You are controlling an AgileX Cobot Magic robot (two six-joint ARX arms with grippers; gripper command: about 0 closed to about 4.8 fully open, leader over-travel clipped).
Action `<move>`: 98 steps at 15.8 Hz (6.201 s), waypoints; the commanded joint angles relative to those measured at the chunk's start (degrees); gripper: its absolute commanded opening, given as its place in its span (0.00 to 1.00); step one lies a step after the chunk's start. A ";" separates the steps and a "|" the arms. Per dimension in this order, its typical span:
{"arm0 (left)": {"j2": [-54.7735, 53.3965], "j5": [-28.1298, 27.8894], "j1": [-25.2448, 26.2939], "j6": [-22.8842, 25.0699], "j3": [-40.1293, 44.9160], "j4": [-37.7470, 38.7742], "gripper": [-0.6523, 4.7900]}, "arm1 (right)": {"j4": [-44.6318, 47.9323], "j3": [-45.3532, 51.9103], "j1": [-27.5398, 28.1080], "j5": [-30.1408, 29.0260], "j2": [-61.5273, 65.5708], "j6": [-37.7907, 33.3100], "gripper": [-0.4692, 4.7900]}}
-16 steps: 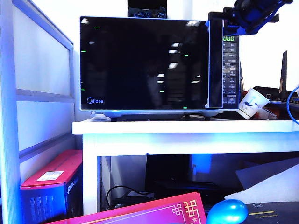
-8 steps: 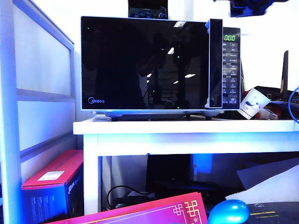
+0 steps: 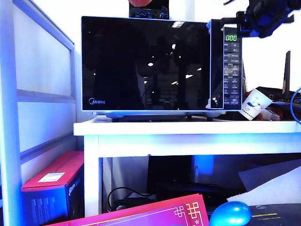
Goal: Open the microwave door, place the orange inside the microwave, then close the microwave door.
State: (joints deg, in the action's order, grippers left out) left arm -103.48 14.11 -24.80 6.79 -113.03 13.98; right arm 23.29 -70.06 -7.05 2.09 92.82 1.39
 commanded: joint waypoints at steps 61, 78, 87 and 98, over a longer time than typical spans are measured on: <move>0.33 -1.29 -0.09 1.38 -0.28 -1.20 0.47 | -3.78 -3.23 1.68 -41.90 -8.24 -1.03 0.11; -2.21 -1.33 -0.11 1.36 -0.26 7.19 0.47 | -4.46 -9.46 1.55 -35.12 -8.26 -4.33 0.11; -2.36 -1.29 -0.11 1.36 -0.28 13.42 0.47 | -14.49 -9.46 1.60 -30.16 -8.04 1.90 0.11; 3.54 -1.31 -0.11 1.36 -0.33 19.32 0.47 | -14.80 -9.44 1.53 -33.40 -8.04 1.86 0.11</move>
State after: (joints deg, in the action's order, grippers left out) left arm -100.18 12.62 -24.82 7.99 -113.27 34.39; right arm 7.99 -79.31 -5.43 -29.98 85.03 3.07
